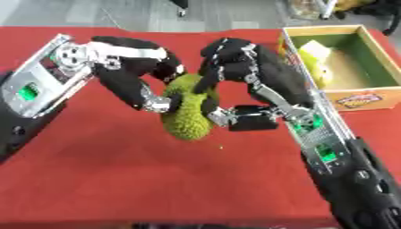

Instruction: Pick up the objects with one hand, pass them to the other hand, and then place them into the box on the other side of the table.

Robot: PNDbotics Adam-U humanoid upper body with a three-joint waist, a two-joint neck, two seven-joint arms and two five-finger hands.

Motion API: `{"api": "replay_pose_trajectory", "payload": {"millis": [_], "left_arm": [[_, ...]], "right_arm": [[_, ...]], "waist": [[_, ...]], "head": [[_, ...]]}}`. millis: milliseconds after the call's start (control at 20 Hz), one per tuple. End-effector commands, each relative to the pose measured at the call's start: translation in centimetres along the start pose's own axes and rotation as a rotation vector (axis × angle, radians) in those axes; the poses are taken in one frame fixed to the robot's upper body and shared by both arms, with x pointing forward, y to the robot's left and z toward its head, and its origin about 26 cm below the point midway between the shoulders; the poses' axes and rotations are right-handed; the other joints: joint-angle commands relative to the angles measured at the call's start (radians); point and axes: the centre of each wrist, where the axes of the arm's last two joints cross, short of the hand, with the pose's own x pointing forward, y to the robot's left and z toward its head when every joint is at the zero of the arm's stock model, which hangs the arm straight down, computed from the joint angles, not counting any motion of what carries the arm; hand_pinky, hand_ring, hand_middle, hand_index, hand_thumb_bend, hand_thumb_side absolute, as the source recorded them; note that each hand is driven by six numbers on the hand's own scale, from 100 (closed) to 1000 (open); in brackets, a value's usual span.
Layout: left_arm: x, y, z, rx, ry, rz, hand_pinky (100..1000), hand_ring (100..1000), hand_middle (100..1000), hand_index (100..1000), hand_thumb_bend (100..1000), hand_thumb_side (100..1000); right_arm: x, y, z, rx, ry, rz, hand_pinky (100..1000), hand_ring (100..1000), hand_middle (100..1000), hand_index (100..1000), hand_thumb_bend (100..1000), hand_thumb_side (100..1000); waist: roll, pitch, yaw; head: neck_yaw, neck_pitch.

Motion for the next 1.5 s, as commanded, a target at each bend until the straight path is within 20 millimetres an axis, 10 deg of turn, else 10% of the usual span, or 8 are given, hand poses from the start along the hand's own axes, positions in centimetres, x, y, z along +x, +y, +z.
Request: {"api": "replay_pose_trajectory", "payload": {"millis": [50, 700, 1200, 1500], "left_arm": [[0.9, 0.7, 0.0, 0.013, -0.021, -0.038, 733, 587, 512, 611, 265, 429], [1.6, 1.1, 0.6, 0.024, -0.051, -0.047, 744, 606, 534, 637, 359, 556], [0.4, 2.3, 3.2, -0.033, -0.041, -0.153, 829, 767, 732, 819, 712, 644], [-0.7, 2.9, 4.9, -0.076, 0.001, -0.253, 853, 807, 781, 862, 760, 621]], "right_arm": [[-0.3, -0.9, -0.4, -0.002, -0.020, 0.021, 706, 576, 493, 307, 100, 100], [-0.3, -1.3, -0.3, 0.000, -0.016, 0.042, 707, 578, 485, 290, 100, 100], [-0.3, -1.4, -0.2, 0.000, -0.016, 0.055, 707, 579, 486, 289, 100, 100], [-0.3, -1.4, -0.1, -0.001, -0.015, 0.058, 707, 579, 486, 287, 100, 100]], "waist": [[0.010, -0.031, -0.002], [0.010, -0.034, -0.003], [0.014, -0.036, -0.001], [0.017, -0.037, -0.002]], "head": [[0.002, -0.002], [0.005, -0.002], [0.000, -0.002], [-0.002, -0.002]]}}
